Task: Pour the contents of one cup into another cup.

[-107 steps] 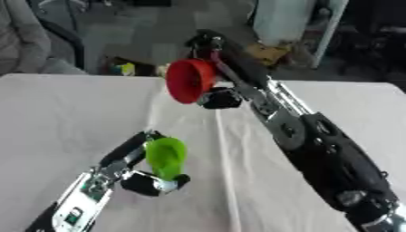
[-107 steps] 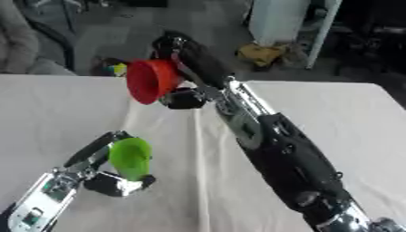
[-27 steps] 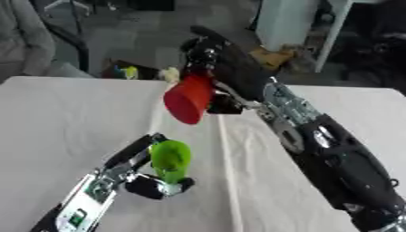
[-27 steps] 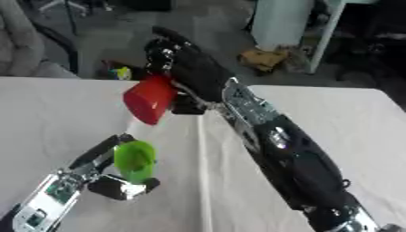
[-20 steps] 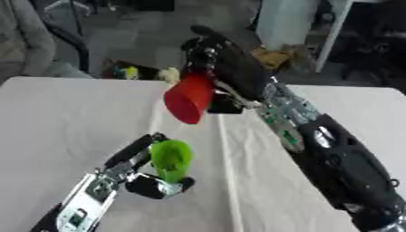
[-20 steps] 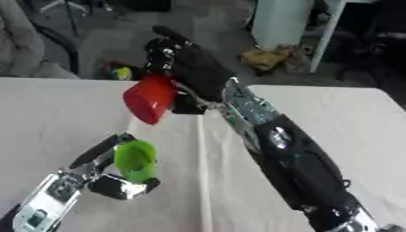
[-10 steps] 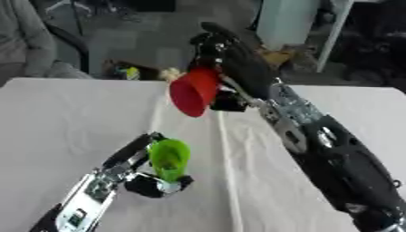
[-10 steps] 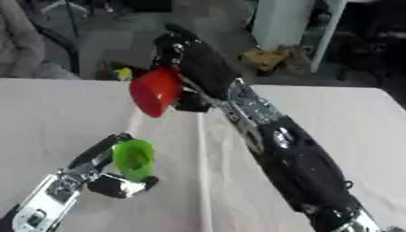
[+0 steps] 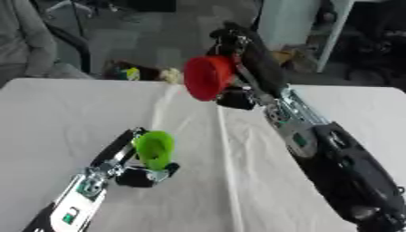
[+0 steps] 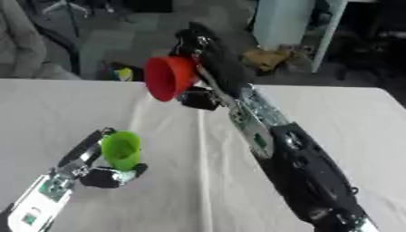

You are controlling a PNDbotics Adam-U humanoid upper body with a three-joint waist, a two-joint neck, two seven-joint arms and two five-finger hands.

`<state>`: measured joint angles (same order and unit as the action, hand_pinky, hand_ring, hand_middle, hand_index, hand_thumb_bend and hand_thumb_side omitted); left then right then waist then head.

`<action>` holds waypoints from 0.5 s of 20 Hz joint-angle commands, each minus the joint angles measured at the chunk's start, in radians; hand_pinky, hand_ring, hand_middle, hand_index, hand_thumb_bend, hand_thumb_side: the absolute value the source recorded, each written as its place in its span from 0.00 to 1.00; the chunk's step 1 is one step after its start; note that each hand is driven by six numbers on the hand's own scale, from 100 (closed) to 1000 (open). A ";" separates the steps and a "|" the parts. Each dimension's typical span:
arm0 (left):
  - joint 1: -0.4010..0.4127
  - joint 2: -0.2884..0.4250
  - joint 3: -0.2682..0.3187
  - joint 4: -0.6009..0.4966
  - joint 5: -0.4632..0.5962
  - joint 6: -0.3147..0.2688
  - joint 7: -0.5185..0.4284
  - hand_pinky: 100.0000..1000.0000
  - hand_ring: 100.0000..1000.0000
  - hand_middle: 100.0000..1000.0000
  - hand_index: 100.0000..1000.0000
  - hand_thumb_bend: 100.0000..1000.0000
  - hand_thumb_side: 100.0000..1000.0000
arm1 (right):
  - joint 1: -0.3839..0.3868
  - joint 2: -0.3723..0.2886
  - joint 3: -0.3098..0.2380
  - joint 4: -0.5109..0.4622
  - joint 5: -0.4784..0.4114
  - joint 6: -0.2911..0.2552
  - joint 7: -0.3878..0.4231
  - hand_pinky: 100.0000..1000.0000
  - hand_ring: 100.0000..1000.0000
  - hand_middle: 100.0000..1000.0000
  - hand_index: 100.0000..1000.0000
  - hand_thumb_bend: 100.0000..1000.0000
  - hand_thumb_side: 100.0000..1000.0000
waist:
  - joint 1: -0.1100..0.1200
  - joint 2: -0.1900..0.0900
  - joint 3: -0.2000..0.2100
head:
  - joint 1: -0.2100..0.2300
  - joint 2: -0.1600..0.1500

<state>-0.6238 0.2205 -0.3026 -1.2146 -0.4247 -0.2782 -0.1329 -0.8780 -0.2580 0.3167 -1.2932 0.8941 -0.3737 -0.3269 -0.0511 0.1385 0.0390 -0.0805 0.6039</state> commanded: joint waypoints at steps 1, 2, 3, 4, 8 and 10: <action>-0.028 0.010 0.036 0.019 -0.027 0.002 0.049 0.58 0.37 0.23 0.53 0.36 0.28 | -0.009 -0.028 0.002 -0.059 -0.059 0.014 0.012 0.93 0.76 0.37 0.50 0.00 0.10 | 0.004 -0.015 -0.002 | 0.002 -0.012; -0.031 0.008 0.043 0.032 -0.040 0.002 0.065 0.58 0.38 0.25 0.54 0.37 0.28 | -0.006 -0.030 0.004 -0.071 -0.075 0.017 0.016 0.93 0.76 0.37 0.50 0.00 0.10 | 0.003 -0.015 -0.002 | 0.002 -0.013; -0.033 0.007 0.050 0.047 -0.053 0.001 0.081 0.58 0.39 0.26 0.55 0.38 0.29 | -0.005 -0.032 0.006 -0.082 -0.092 0.020 0.022 0.93 0.76 0.37 0.50 0.00 0.10 | 0.002 -0.014 -0.001 | 0.002 -0.014; -0.035 0.005 0.057 0.063 -0.066 0.001 0.097 0.58 0.39 0.27 0.55 0.39 0.29 | -0.003 -0.035 0.009 -0.093 -0.108 0.023 0.028 0.93 0.76 0.37 0.50 0.00 0.10 | 0.001 -0.014 -0.002 | 0.002 -0.014; -0.035 -0.001 0.072 0.122 -0.124 -0.013 0.146 0.60 0.46 0.40 0.64 0.48 0.32 | -0.001 -0.046 0.015 -0.133 -0.173 0.031 0.057 0.93 0.76 0.37 0.50 0.00 0.10 | -0.002 -0.014 -0.003 | 0.002 -0.016; -0.035 -0.004 0.077 0.152 -0.157 -0.024 0.164 0.62 0.52 0.47 0.68 0.55 0.35 | 0.000 -0.049 0.016 -0.146 -0.193 0.035 0.069 0.93 0.76 0.37 0.50 0.00 0.10 | -0.005 -0.013 -0.004 | 0.001 -0.017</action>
<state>-0.6357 0.2161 -0.2387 -1.0669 -0.5615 -0.2963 0.0156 -0.8624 -0.2806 0.3366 -1.4095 0.7230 -0.3402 -0.2671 -0.0590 0.1392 0.0362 -0.0804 0.5962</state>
